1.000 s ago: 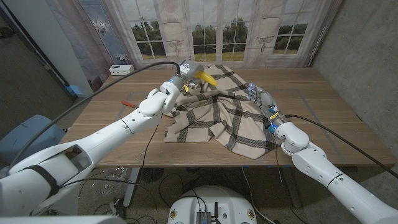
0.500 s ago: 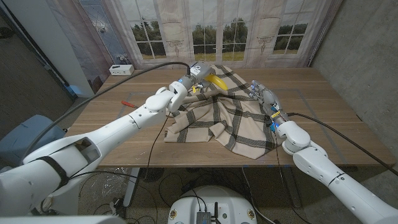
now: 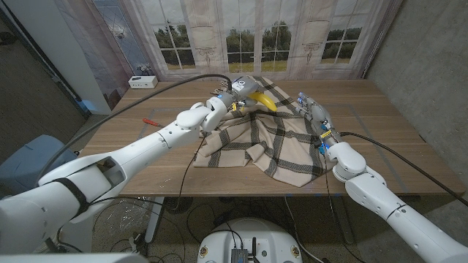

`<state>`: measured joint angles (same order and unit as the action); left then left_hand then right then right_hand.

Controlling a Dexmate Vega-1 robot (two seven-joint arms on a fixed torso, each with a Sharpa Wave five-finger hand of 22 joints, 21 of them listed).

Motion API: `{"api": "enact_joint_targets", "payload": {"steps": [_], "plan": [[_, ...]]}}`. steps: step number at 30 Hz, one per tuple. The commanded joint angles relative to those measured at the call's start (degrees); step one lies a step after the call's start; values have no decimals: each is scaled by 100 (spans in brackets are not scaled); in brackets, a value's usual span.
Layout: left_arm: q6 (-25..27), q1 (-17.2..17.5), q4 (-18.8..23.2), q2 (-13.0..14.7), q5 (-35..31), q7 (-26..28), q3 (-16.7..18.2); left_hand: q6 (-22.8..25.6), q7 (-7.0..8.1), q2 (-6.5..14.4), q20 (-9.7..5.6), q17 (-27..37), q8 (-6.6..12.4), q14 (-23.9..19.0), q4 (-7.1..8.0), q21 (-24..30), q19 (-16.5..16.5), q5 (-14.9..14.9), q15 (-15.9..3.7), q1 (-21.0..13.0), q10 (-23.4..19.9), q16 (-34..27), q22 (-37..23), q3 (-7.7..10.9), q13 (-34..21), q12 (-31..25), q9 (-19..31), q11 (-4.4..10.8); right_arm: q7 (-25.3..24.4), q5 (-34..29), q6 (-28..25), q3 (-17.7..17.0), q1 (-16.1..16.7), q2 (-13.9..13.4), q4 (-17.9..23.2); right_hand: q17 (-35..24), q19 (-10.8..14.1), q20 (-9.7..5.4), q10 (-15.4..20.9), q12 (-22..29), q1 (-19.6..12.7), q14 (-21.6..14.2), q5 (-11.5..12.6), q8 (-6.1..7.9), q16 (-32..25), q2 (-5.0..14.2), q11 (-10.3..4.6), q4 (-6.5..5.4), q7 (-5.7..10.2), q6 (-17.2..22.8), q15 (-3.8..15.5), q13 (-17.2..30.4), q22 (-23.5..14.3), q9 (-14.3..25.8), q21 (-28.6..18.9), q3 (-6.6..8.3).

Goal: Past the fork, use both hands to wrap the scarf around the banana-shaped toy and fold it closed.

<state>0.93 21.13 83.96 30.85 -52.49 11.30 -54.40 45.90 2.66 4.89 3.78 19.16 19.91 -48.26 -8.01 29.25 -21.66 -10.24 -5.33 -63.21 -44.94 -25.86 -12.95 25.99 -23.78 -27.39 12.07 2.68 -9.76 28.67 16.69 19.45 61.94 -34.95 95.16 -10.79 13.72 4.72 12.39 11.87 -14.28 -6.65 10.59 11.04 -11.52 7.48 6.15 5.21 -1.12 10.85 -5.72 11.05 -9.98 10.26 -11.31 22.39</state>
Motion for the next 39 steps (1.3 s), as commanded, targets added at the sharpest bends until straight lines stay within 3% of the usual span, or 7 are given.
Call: {"api": "enact_joint_targets", "payload": {"steps": [1,5,7,10,17,22,39], "plan": [[-316,-176,-92,-75,231,-491,-128,-127,61,426,19,-130,-242,301,278,71,109,-18,-613,70,5,291,21,209,126,309,-41,393,-63,-69,183,-31,61,62,-52,-37,10,38,45,-8,-26,-42,-7,-6,-21,-2,-5,18,10,56,20,28,-17,23,-22,-6],[-262,-156,16,-31,234,-630,-100,-916,190,321,75,-279,-671,783,292,100,249,-8,-559,340,448,627,53,164,317,698,-88,384,-73,-85,255,-39,87,89,-63,-45,8,56,52,-7,0,-46,-10,-4,-27,-1,-6,1,11,64,17,29,-17,24,-21,-18],[-262,-158,79,7,276,-774,-78,-1261,252,191,84,-348,-839,1155,283,109,322,10,-462,517,774,822,68,45,411,927,-102,375,-93,-102,258,-43,104,90,-46,-49,7,68,57,-5,17,-46,-12,0,-28,-2,-6,-10,20,76,21,29,-17,24,-20,-26],[-237,-162,198,71,327,-1049,-48,-1716,243,50,107,-443,-970,1582,294,86,472,21,-324,760,1173,1048,82,-119,517,1190,-114,354,-123,-125,273,-49,131,98,-22,-53,10,71,67,-3,37,-50,-15,1,-32,-6,-2,-22,17,80,19,30,-17,24,-22,-36],[-141,-95,515,248,484,-1668,69,-2488,346,-192,206,-605,-1025,2458,283,-2,783,44,35,1159,1943,1431,106,-460,693,1577,-134,233,-187,-176,214,-66,187,66,90,-50,11,74,67,-6,40,-53,-13,1,-30,-5,-15,-20,13,87,25,30,-17,24,-22,-36],[-18,39,773,379,511,-1866,185,-2825,380,-216,246,-671,-1018,2805,284,-68,962,42,155,1320,2322,1510,115,-608,766,1674,-144,228,-239,-206,125,-82,225,26,202,-42,15,74,67,-8,21,-55,-9,0,-25,-7,-10,-2,11,88,22,31,-17,24,-23,-28],[468,743,1812,765,764,-2291,672,-2639,267,12,321,-715,-877,2772,387,-101,1056,16,118,1547,2218,1427,119,-624,849,1548,-151,156,-783,-518,-967,-159,463,-379,1056,-10,14,73,97,-7,-175,-63,9,16,-5,62,-3,126,16,144,21,29,-13,23,-19,89]]}}
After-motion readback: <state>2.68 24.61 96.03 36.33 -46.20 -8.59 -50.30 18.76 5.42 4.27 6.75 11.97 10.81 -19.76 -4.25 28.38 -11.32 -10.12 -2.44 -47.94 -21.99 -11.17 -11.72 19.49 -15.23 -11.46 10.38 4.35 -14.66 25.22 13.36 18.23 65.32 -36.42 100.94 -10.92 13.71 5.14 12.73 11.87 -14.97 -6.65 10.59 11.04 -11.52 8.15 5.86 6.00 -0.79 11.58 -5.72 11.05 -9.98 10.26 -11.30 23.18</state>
